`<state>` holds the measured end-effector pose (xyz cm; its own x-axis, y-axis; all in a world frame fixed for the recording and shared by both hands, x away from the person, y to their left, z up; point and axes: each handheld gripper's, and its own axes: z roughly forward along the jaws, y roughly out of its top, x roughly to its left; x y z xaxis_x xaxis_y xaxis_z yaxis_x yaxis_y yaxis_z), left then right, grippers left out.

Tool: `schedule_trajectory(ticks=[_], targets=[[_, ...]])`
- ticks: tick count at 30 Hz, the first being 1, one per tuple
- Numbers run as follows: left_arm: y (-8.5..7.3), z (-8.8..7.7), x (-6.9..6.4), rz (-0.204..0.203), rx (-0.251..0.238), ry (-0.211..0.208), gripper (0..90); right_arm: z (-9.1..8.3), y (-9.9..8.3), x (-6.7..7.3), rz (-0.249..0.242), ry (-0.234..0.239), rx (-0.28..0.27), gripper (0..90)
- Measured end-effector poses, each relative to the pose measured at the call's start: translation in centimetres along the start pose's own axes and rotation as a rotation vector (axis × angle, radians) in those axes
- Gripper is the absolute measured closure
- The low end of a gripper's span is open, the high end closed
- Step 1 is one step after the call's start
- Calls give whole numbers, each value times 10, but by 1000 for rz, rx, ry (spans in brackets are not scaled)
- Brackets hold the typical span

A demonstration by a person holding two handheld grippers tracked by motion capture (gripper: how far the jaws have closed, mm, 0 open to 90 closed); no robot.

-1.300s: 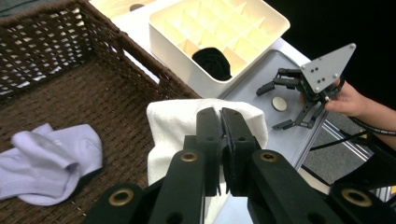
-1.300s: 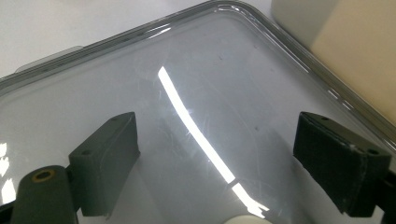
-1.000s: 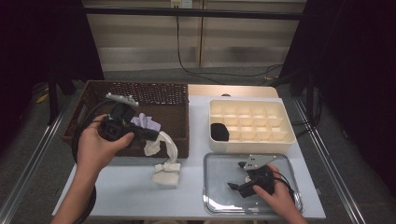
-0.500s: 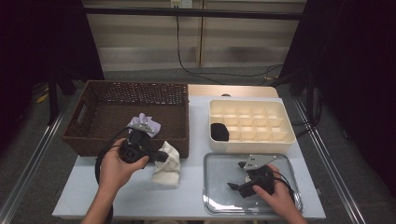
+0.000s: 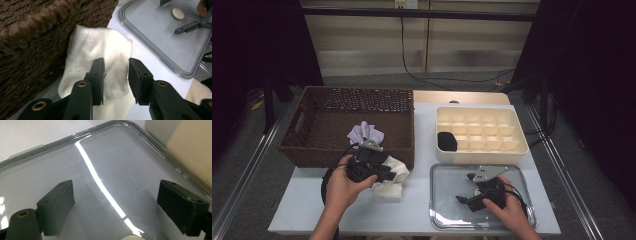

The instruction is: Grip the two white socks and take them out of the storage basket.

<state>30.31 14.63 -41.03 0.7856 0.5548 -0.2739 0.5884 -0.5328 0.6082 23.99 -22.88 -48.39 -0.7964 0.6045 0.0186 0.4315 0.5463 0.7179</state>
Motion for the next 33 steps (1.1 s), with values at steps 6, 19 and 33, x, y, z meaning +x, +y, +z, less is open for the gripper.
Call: schedule_trajectory(ticks=[6, 19, 33], targets=[[-4, -1, 0, -8, -11, 11, 618, 0, 0, 0, 0, 0, 0, 137], [-19, -8, -6, -5, -24, 33, 548, 0, 0, 0, 0, 0, 1, 137], [-21, 4, -10, 47, 17, 39, 807, 1, 1, 1, 2, -10, 0, 137]])
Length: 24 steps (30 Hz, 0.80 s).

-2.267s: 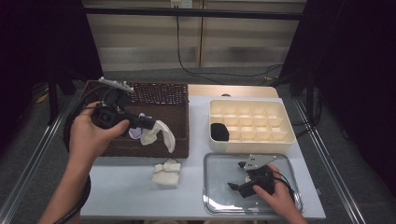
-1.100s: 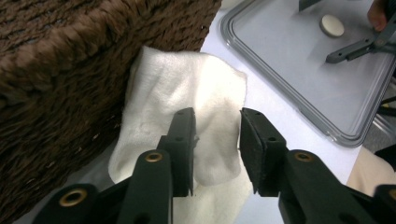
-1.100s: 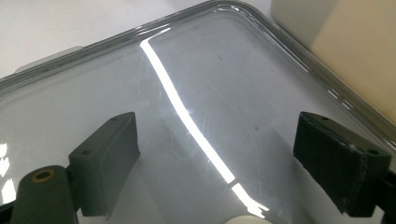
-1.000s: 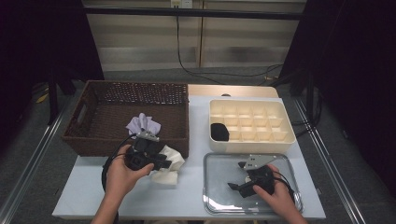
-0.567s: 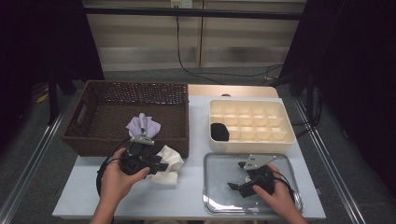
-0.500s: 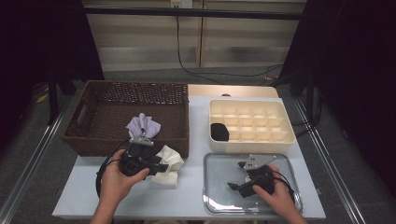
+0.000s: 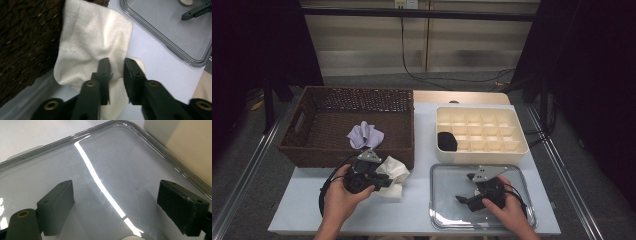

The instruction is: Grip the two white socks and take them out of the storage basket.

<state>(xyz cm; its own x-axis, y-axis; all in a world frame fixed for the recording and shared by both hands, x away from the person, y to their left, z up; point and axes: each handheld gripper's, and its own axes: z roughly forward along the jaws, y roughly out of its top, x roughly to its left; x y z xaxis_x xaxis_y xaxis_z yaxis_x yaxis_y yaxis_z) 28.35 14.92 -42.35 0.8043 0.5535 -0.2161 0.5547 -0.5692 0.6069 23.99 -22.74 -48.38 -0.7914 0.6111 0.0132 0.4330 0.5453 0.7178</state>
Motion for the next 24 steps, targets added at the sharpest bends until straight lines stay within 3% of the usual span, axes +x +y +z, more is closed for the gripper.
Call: schedule_trajectory(ticks=[9, 13, 17, 24], targets=[[12, -7, -6, 13, -9, -34, 855, 2, 7, 6, 3, -9, 13, 148], [18, -11, -10, 23, -20, -59, 856, 4, 17, 10, 15, 14, -28, 190], [20, -12, -10, 13, -30, -72, 856, 9, 28, 15, 49, 49, -70, 266], [22, -11, -11, 17, -37, -86, 857, 31, 52, 23, 65, 88, -78, 409]])
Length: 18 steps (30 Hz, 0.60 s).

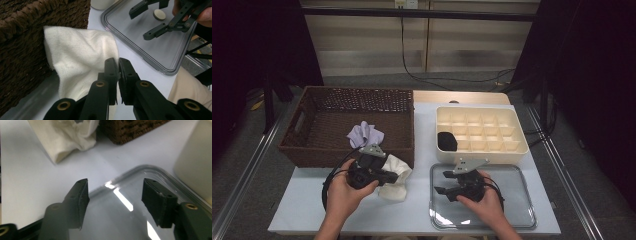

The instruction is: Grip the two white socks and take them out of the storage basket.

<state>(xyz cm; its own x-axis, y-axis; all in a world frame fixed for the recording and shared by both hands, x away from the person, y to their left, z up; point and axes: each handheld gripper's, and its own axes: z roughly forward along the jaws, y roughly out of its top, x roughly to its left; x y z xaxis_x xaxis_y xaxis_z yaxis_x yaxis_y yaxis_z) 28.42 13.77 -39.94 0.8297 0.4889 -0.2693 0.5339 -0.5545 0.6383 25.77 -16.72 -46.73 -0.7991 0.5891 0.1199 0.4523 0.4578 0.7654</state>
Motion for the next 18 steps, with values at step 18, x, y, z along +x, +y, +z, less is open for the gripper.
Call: schedule_trajectory(ticks=[18], targets=[[0, -1, 0, -7, -21, -24, 857, 64, 46, 13, 81, 82, -37, 729]])
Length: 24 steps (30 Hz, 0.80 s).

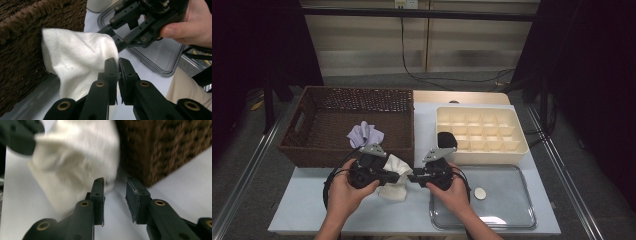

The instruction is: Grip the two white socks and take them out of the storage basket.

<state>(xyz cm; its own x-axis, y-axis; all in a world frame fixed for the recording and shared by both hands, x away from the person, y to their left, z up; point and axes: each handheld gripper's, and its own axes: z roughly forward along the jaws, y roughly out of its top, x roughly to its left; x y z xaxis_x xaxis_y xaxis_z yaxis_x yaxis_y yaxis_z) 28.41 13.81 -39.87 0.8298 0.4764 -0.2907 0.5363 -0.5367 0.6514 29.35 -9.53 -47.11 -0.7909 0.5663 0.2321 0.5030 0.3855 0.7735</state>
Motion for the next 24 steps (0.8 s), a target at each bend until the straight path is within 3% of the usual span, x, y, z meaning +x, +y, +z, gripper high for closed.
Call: schedule_trajectory(ticks=[5, 12, 16, 20, 24], targets=[[-1, -8, -2, -7, -16, 11, 857, 2, 3, 1, -19, 20, 31, 868], [0, -16, -5, -8, -35, 13, 857, -32, -4, 6, -15, 83, 70, 881], [0, -5, 0, -25, -25, -3, 857, -45, -15, 11, -5, 123, 106, 883], [-1, 10, 8, -42, -13, -15, 857, -48, -27, 5, 47, 154, 125, 882], [-1, 20, 15, -52, -20, -14, 841, -48, -30, -4, 75, 132, 115, 866]])
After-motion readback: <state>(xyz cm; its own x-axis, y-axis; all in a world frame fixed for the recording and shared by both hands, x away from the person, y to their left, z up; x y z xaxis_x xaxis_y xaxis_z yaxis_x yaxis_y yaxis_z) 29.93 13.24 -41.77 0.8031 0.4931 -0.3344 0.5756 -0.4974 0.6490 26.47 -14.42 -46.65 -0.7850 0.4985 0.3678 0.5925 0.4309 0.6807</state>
